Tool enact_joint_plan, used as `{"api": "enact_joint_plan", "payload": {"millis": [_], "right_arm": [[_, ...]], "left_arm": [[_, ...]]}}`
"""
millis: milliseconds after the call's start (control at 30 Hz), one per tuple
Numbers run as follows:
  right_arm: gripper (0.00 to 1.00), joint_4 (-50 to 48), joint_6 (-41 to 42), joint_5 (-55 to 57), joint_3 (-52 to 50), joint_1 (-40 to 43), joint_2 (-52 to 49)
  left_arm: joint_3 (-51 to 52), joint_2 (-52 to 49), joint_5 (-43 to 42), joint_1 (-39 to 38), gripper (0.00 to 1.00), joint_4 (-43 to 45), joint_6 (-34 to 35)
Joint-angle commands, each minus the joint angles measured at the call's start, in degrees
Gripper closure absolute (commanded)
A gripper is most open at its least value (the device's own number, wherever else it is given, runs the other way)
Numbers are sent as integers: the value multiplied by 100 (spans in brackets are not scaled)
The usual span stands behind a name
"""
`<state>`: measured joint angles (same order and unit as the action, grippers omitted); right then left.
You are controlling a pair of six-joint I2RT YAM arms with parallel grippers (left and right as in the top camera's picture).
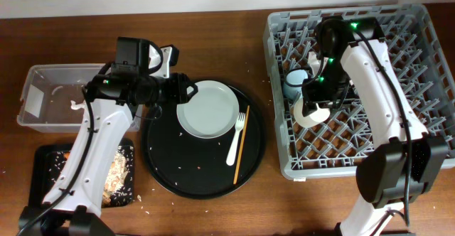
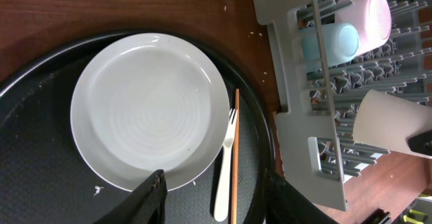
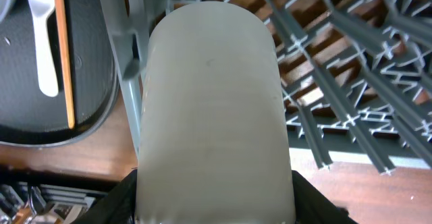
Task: Sort waste into correct bins and load items into the dishwasher rack
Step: 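Place the cream cup upside down in the rack with the right gripper, then reach the right gripper to the white fork and grasp it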
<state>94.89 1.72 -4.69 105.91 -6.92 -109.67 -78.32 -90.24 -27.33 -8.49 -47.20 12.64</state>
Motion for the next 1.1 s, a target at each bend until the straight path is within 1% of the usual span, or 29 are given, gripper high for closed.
{"api": "enact_joint_plan", "payload": {"millis": [0,100,200,267,300,333,367,400,500,567,667,700,733,767,800,867,900,933,967,1000,1033,1067], "right_arm": [[69,-278,72,155,-24,-63,66],[70,-306,72,240,-63,-63,57],[69,-844,70,238,-680,-63,57],[69,-905,70,238,-750,-63,57],[63,-909,70,238,-750,-63,57],[43,-914,70,238,-750,-63,57],[30,-914,68,238,-750,-63,57],[21,-922,24,236,-750,-63,57],[13,-940,24,236,-743,-61,57],[14,-970,26,236,-566,-50,57],[17,-350,4,-160,881,-162,68],[18,-149,7,-518,1241,-356,68],[20,-144,7,-831,1263,-601,68],[21,-146,11,-833,1261,-822,61],[23,-195,192,-817,1261,-1119,61],[28,-341,859,-748,1248,-1569,57],[31,-378,1362,-516,1207,-1799,55],[31,-450,1609,-361,1134,-1998,57],[31,-719,1897,-144,879,-2413,55],[31,-793,2173,118,710,-2623,55],[34,-837,2433,245,560,-2750,55],[46,-1095,2638,238,291,-2918,57]], "left_arm": [[-26,13,42,39,54,-9,-72],[-26,13,42,39,55,-33,-72],[-26,13,44,39,54,-39,-72],[-26,13,44,39,54,-39,-72],[-26,13,44,39,53,-42,-72],[-26,13,44,39,50,-39,-72],[-26,13,44,39,47,-37,-72],[-26,13,44,39,42,-33,-72],[-26,13,42,39,39,-33,-72],[-26,13,46,39,39,-31,-72],[-26,15,896,46,39,-57,-72],[-26,15,1311,46,39,-76,-72],[-26,15,1696,46,38,-129,-70],[-26,15,1858,46,32,-168,-72],[-26,15,2044,46,28,-223,-72],[-26,15,2555,46,20,-363,-72],[-26,15,2933,46,17,-420,-72],[-26,13,3150,46,16,-459,-70],[-26,13,3165,68,14,-452,-48],[-26,13,3171,219,7,-415,85],[-26,13,3167,358,7,-367,111],[-26,13,3165,553,7,-269,107]]}}
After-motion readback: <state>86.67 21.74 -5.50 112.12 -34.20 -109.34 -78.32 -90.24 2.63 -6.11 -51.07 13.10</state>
